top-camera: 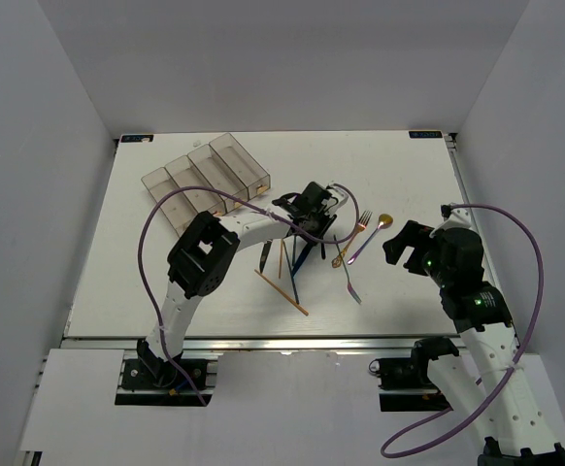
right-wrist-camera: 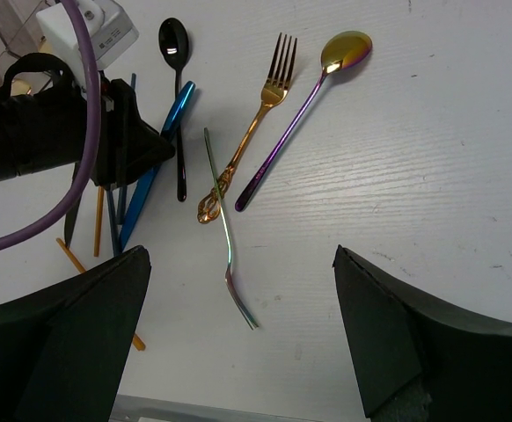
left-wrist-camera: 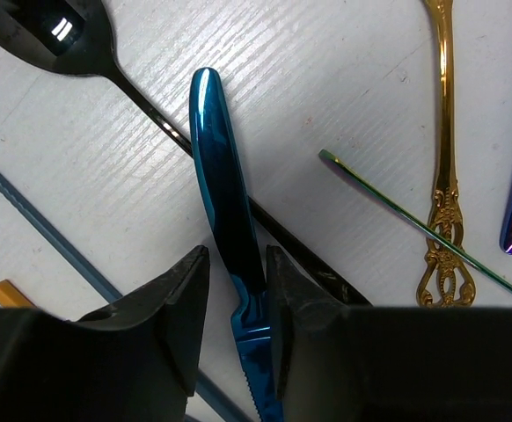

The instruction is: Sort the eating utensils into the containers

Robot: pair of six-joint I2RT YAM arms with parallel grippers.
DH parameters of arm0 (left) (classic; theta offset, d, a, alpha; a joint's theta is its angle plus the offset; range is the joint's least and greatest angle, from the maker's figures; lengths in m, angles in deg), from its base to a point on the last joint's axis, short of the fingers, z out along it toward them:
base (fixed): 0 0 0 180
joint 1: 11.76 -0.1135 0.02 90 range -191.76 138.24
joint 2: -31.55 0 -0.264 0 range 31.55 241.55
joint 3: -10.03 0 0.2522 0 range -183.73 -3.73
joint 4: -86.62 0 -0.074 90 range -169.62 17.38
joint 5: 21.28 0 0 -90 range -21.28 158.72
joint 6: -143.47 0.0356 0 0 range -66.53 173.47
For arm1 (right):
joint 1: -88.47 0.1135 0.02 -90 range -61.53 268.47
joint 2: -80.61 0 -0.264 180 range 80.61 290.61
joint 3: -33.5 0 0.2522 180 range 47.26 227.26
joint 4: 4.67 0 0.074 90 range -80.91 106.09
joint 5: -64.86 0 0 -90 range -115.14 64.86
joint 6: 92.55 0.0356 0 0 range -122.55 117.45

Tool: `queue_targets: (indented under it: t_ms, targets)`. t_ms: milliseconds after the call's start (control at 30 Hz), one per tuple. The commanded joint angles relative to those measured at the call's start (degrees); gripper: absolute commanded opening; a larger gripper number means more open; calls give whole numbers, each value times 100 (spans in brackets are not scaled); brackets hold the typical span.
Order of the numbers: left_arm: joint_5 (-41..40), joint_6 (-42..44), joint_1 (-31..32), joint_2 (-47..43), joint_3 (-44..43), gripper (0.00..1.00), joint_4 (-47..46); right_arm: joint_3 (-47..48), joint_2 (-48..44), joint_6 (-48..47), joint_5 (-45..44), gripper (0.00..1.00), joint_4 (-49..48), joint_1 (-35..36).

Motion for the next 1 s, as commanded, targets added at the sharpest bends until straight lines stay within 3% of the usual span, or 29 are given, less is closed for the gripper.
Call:
queue_targets:
  t_ms: [0, 100, 133, 267, 967]
  targets:
    - [75, 47, 1, 167, -77, 42, 221, -7, -31, -57, 33, 89, -200, 12]
    - [295, 38, 1, 202, -50, 33, 230, -15, -49, -57, 24, 89, -200, 20]
    - [339, 38, 1, 211, -59, 20, 247, -15, -49, -57, 24, 89, -200, 20]
    - [365, 3, 1, 220, -59, 1, 361, -24, -75, -57, 16, 89, -192, 12]
    - [-1576, -1008, -7, -1186, -437, 0, -262, -24, -75, -48, 33, 89, -192, 12]
